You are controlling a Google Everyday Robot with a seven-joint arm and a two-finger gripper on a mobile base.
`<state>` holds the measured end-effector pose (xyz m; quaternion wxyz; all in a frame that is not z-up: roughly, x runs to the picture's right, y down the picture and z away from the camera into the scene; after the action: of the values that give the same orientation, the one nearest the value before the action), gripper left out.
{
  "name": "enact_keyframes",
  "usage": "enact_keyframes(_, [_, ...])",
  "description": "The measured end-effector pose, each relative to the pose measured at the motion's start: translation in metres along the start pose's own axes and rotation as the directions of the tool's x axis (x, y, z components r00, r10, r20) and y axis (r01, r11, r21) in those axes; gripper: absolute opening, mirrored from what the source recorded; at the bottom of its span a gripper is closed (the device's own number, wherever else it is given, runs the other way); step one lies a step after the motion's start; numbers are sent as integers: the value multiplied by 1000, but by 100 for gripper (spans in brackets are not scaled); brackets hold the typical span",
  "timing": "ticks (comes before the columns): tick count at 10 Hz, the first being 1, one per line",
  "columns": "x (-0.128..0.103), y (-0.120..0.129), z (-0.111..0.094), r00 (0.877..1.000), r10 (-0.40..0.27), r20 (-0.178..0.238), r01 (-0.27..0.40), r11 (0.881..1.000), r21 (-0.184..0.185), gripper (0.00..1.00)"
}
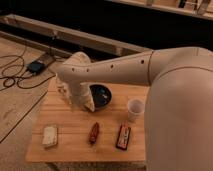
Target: Place the white sponge in the ceramic bowl
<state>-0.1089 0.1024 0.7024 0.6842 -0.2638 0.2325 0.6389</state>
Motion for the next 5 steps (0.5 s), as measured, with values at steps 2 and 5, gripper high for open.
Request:
enact_keyframes(2, [3,2,3,1000,-2,-8,2,1000,5,65])
enact_keyframes(5, [26,45,14,999,-40,-14,39,999,-8,65])
